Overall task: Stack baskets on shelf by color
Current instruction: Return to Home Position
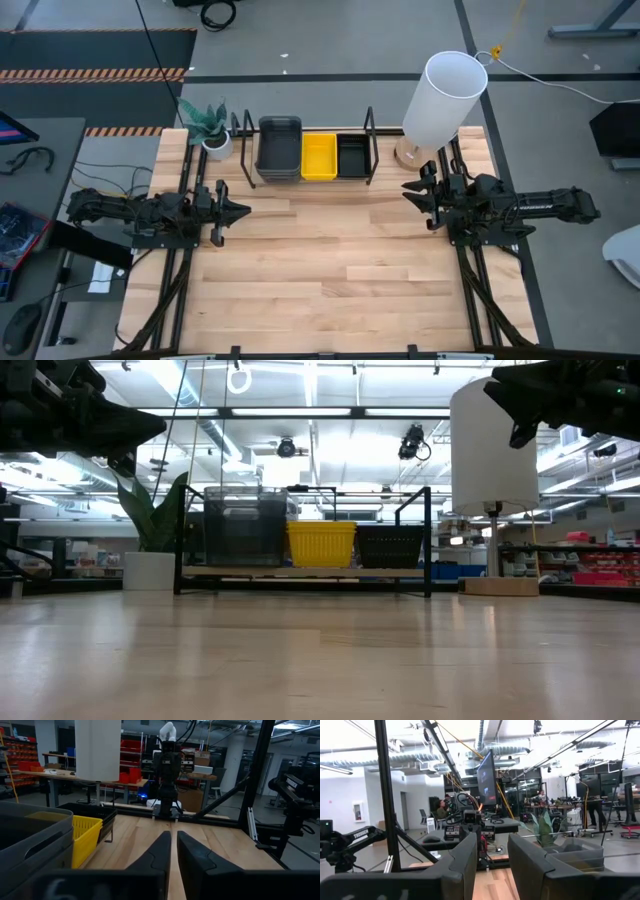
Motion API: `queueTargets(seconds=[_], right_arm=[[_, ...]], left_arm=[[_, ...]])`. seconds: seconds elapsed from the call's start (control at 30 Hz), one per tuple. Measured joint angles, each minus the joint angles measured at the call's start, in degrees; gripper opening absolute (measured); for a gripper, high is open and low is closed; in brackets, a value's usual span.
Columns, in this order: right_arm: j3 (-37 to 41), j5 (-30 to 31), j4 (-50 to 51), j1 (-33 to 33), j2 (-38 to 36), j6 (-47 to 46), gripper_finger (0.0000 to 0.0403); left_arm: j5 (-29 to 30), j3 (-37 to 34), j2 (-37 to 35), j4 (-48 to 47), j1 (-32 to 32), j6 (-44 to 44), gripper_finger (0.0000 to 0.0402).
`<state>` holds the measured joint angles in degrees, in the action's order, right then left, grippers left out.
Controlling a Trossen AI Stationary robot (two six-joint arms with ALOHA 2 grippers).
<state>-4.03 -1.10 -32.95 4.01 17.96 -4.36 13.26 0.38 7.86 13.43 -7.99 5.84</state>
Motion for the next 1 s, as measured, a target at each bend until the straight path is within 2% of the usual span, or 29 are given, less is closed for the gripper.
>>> queueTargets(seconds=[1.0], right_arm=[[0.00, 0.06, 0.02, 0.00, 0.02, 0.00, 0.0116]], left_arm=[[0.00, 0.00, 0.00, 0.02, 0.00, -0.01, 0.0031]])
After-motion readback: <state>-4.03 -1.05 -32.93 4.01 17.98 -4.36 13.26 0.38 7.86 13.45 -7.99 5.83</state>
